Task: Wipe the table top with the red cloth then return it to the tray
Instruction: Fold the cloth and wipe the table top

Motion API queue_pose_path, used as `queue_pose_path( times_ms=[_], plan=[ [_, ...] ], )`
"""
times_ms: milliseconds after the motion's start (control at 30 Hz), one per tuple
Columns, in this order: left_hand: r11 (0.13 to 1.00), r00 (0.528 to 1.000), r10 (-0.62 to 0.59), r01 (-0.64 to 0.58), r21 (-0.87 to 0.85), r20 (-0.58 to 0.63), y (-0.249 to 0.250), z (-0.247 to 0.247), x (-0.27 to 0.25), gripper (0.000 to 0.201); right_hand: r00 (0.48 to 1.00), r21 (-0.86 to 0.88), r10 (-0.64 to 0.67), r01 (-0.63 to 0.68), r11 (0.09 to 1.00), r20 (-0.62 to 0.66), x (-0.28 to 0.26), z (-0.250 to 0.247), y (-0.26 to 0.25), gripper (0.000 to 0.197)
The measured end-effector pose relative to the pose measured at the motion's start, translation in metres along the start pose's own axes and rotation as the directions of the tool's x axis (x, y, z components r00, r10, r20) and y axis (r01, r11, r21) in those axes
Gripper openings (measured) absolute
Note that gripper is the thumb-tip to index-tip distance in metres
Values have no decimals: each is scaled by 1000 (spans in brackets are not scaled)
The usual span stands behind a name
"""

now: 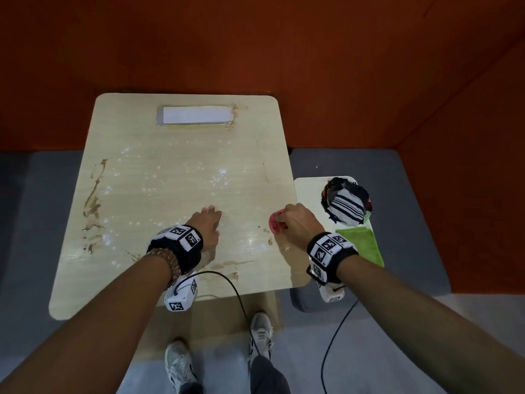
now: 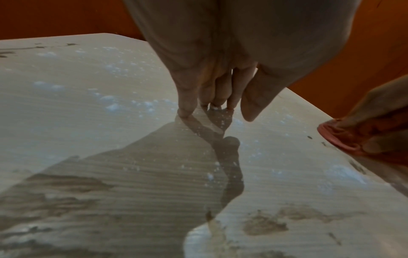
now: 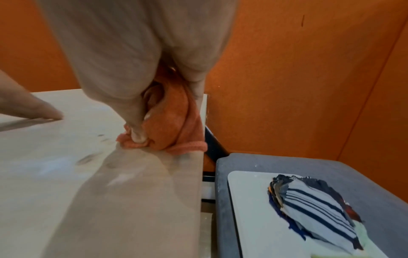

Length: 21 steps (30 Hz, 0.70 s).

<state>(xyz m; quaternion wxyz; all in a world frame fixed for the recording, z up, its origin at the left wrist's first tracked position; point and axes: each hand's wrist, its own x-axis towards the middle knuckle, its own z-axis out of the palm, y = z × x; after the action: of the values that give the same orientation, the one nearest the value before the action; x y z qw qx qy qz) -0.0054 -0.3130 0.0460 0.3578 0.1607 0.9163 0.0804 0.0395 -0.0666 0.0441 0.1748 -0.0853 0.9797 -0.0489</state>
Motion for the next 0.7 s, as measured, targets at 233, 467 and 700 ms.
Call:
queue_pose_path(
  times_ms=[233,467,700],
  plan=[
    [1000,1000,16,-16,-8,-9,0,-2,-3,58,986,171,-51,23,985,160,-20,-25,-13,18],
    [1000,1000,7,-7,9,-10,-1,-5,-4,42,994,202,107,-105,974,4,16,-42,-6,15],
    [999,1000,4,-5,37,8,3,-1,1,43,1000,131,-1,0,991,11,-33,-3,-16,26]
  ],
)
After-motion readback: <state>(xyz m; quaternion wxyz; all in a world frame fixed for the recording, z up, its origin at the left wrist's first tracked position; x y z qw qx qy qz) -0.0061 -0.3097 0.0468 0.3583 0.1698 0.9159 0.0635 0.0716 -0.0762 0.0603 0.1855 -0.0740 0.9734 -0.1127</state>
